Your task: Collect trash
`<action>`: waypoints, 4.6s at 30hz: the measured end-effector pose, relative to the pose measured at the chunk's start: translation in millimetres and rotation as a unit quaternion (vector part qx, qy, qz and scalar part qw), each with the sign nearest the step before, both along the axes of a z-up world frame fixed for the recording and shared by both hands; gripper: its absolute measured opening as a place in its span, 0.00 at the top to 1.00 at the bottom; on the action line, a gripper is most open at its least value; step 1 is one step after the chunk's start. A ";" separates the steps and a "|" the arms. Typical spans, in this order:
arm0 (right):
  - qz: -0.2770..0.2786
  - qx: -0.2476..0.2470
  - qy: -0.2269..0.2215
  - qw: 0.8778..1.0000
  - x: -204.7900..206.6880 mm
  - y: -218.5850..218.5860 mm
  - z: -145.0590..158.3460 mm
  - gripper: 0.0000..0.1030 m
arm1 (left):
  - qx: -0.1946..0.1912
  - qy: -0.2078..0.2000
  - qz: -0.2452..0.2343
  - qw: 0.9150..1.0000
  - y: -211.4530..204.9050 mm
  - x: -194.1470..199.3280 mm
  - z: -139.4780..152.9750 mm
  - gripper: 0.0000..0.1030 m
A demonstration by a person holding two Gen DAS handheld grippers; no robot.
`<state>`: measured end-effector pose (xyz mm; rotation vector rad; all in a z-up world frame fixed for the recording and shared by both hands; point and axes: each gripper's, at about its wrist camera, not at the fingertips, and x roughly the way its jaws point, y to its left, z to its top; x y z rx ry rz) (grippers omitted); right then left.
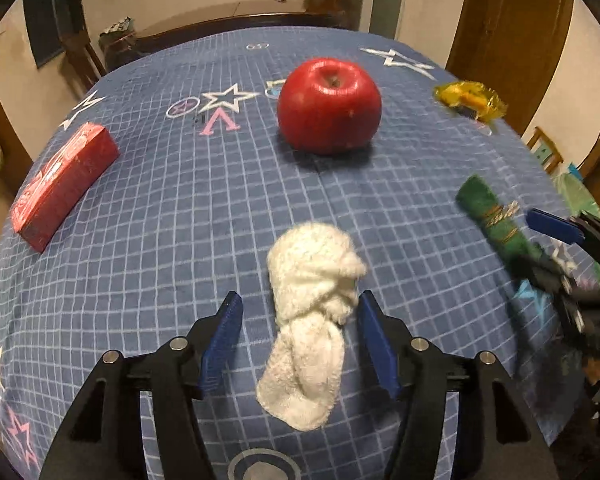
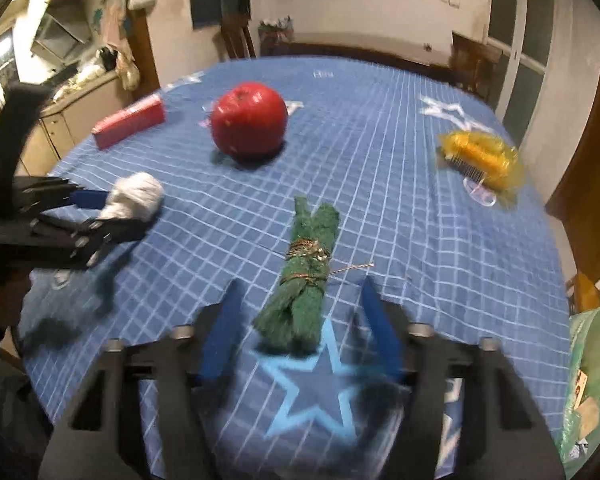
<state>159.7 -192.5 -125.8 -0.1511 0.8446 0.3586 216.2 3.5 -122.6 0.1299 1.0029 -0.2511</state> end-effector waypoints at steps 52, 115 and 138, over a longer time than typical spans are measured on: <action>-0.417 -0.004 -0.148 0.897 -149.5 -296.2 92.9 0.87 | -0.045 -0.166 -0.355 0.919 -454.4 -62.0 102.5 0.70; -0.540 0.014 -0.207 0.815 -270.2 -256.7 91.9 0.06 | -0.112 -0.220 -0.403 0.881 -346.9 -167.7 108.4 0.06; -0.544 -0.004 -0.202 0.814 -270.6 -247.7 87.5 0.06 | -0.138 -0.279 -0.363 0.878 -335.7 -173.0 99.2 0.05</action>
